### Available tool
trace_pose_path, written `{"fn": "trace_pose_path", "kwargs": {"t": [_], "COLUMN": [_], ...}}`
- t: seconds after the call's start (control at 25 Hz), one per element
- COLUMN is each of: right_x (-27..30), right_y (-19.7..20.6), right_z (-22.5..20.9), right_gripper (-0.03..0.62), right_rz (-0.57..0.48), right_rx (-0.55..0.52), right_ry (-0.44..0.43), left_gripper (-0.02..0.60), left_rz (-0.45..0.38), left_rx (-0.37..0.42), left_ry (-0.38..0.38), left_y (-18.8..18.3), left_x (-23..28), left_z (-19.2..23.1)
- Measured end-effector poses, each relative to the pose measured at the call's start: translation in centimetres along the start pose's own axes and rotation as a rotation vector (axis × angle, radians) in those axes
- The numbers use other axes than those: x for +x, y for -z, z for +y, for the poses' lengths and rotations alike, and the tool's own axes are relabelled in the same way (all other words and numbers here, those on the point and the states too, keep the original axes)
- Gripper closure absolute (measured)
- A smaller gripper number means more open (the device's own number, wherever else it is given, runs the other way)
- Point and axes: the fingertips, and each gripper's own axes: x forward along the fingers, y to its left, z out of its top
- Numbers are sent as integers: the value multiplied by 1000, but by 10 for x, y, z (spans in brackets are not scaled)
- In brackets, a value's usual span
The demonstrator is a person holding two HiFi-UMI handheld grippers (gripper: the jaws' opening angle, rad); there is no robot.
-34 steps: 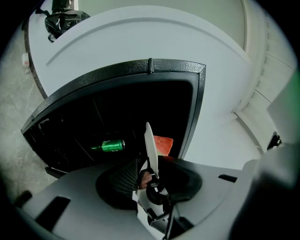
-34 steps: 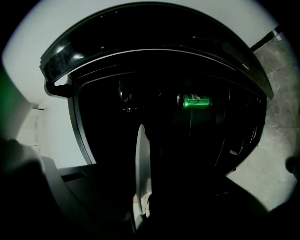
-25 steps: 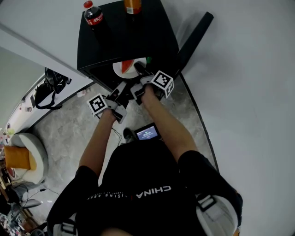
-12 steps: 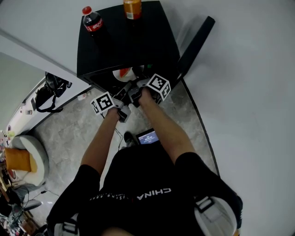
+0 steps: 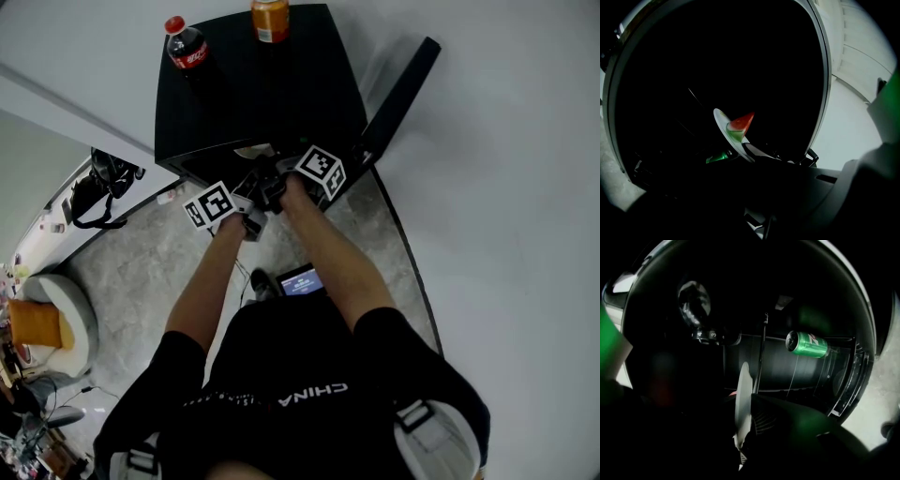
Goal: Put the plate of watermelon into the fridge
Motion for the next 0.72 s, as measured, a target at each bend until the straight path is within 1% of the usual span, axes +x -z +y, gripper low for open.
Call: {"fn": "trace_pose_path", "kwargs": {"t": [0.16,0.24,0.32,0.4,0.52,0.6,0.72], "right_x": [5,7,7,7,7,6,5], "right_y": [0,1,1,2,7,13,14], "right_z": [2,4,6,7,9,9,9], "right_gripper": [571,569,569,558,539,532,525], "right_rz": [37,65,85,103,137,164,177], "right_rx": [-18,-35,-55,-79,-112,-136,-160], "right_ry": [-6,-14,-14,-19,-38,-42,-39], "left_gripper": [509,512,514,517,526,531,531], "left_rz": [-25,-31,-33,-45,-88,-106,-127], "left_rx": [-10,11,21,16,-18,-11,-10], "left_ry": [3,-20,-26,-22,0,-15,-30], "left_y": [-5,-8,-9,-11,-18,-23,-28], "left_x": [0,-2,-2,-2,1,2,4], "left_z": [4,9,10,11,13,18,21]}}
